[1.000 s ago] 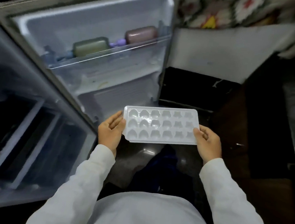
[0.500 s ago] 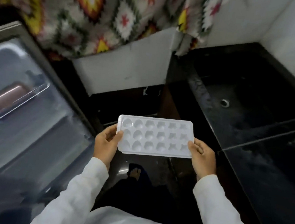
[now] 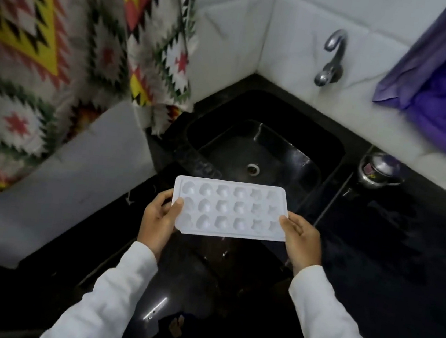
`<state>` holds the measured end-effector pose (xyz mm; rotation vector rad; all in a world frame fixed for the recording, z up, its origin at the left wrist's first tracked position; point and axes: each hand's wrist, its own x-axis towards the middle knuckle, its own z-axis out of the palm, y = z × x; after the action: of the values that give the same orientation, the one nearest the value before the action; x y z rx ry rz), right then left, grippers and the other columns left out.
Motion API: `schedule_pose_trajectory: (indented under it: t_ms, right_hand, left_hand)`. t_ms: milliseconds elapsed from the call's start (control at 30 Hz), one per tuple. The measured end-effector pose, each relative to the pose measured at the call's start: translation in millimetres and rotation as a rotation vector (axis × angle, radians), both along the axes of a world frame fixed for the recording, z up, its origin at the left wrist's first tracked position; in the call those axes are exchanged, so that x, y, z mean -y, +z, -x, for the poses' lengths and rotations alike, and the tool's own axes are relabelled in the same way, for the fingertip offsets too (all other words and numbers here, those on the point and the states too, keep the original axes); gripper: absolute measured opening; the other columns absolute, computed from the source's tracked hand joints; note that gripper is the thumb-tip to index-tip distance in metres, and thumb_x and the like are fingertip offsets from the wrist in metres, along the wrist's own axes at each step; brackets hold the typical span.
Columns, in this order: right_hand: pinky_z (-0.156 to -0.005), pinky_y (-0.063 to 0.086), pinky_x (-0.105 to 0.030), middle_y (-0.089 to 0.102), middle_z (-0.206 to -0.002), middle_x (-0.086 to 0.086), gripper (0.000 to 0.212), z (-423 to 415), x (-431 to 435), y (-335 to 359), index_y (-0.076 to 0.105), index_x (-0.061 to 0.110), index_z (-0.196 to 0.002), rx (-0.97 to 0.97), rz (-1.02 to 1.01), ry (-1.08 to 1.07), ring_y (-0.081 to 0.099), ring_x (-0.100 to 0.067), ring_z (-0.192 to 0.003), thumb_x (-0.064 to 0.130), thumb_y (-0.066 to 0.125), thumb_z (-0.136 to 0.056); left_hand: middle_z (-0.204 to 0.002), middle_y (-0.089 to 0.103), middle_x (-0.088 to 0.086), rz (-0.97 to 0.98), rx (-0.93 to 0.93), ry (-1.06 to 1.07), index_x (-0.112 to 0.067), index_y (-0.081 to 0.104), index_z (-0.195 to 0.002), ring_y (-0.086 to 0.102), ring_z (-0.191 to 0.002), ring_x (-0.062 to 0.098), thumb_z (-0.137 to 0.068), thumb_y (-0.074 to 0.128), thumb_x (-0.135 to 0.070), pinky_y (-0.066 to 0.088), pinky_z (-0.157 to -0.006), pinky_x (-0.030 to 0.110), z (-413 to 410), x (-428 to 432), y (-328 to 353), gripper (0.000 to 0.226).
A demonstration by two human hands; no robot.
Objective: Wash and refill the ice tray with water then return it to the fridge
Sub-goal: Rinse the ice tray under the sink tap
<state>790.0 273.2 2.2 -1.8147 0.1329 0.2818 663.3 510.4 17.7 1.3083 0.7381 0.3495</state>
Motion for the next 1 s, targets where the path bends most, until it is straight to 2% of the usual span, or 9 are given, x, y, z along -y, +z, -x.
schedule_pose_trajectory:
  t_ms: [100,200,300,400,533,667,800,933,1000]
  right_hand:
    - [-0.097,0.054,-0.036,0.076,-0.095,0.007,0.015,-30.1,-4.0,5.7,0.074,0.020,-0.107,0.007,-0.016,-0.050,0.071,-0.010,-0.096,0.022,0.066,-0.094]
    - [-0.098,0.052,-0.035,0.075,-0.095,0.010,0.008,-67.5,-7.3,10.1,0.074,0.028,-0.099,0.032,-0.035,-0.040,0.069,-0.011,-0.101,0.028,0.067,-0.094]
    - [-0.103,0.050,-0.036,0.075,-0.102,0.012,0.019,-109.7,-9.3,14.8,0.076,0.029,-0.101,0.019,-0.033,0.009,0.067,-0.008,-0.106,0.042,0.066,-0.092]
    - [-0.098,0.053,-0.035,0.076,-0.098,0.010,0.031,-158.6,-12.9,23.3,0.076,0.028,-0.099,0.039,-0.044,0.031,0.070,-0.011,-0.100,0.054,0.064,-0.088]
    - [-0.087,0.059,-0.035,0.077,-0.088,-0.002,0.027,-242.1,-21.5,40.2,0.073,0.021,-0.088,0.101,-0.101,-0.018,0.074,-0.019,-0.088,0.046,0.065,-0.093]
    - [-0.083,0.059,-0.030,0.076,-0.094,-0.008,0.027,-321.7,-28.3,53.4,0.072,0.014,-0.095,0.085,-0.108,0.006,0.073,-0.016,-0.087,0.041,0.065,-0.094]
    - [-0.082,0.059,-0.027,0.074,-0.098,-0.010,0.036,-392.5,-42.6,58.7,0.069,0.001,-0.109,-0.005,-0.132,-0.032,0.072,-0.017,-0.088,0.033,0.064,-0.093]
    - [-0.080,0.058,-0.027,0.071,-0.099,-0.011,0.030,-439.6,-63.3,57.2,0.065,0.004,-0.101,-0.048,-0.133,-0.061,0.071,-0.021,-0.091,0.032,0.065,-0.093]
    - [-0.079,0.058,-0.028,0.069,-0.093,-0.010,0.034,-461.1,-74.2,56.6,0.065,0.002,-0.104,-0.052,-0.133,-0.078,0.070,-0.022,-0.090,0.033,0.068,-0.092]
  left_hand:
    - [-0.100,0.078,0.002,-0.009,-0.001,-0.071,-0.018,0.063,-0.124,0.075,-0.091,0.015,-0.101,0.056,-0.019,0.059,-0.073,0.028,-38.4,-8.3,5.1,0.024]
    - [-0.105,0.077,0.005,-0.017,-0.002,-0.047,-0.016,0.063,-0.127,0.075,-0.095,0.018,-0.102,0.055,-0.018,0.059,-0.075,0.029,-74.8,-11.6,4.8,0.026]
    - [-0.105,0.077,0.006,-0.015,-0.008,0.021,-0.014,0.063,-0.128,0.074,-0.094,0.019,-0.103,0.053,-0.016,0.059,-0.073,0.030,-107.4,-10.2,6.0,0.027]
    - [-0.102,0.076,0.006,-0.042,-0.015,0.070,-0.012,0.064,-0.126,0.073,-0.098,0.026,-0.104,0.052,-0.016,0.060,-0.081,0.041,-142.2,-11.4,13.5,0.026]
    - [-0.094,0.074,0.001,-0.107,-0.001,0.112,-0.019,0.067,-0.109,0.071,-0.094,0.027,-0.104,0.051,-0.015,0.058,-0.085,0.044,-192.9,-19.9,30.4,0.017]
    - [-0.094,0.072,-0.001,-0.127,0.016,0.106,-0.013,0.065,-0.116,0.069,-0.092,0.024,-0.105,0.049,-0.014,0.058,-0.081,0.042,-238.0,-31.2,47.5,0.020]
    - [-0.100,0.074,0.003,-0.141,0.016,0.070,-0.017,0.067,-0.112,0.071,-0.093,0.024,-0.104,0.049,-0.015,0.058,-0.084,0.042,-280.9,-48.5,57.2,0.020]
    - [-0.100,0.075,0.006,-0.141,0.015,0.045,-0.015,0.068,-0.112,0.071,-0.093,0.026,-0.103,0.049,-0.012,0.058,-0.086,0.042,-316.6,-66.5,63.0,0.021]
    - [-0.098,0.074,0.005,-0.142,0.022,0.029,-0.014,0.067,-0.112,0.071,-0.089,0.023,-0.103,0.049,-0.011,0.058,-0.082,0.038,-331.6,-74.3,66.0,0.020]
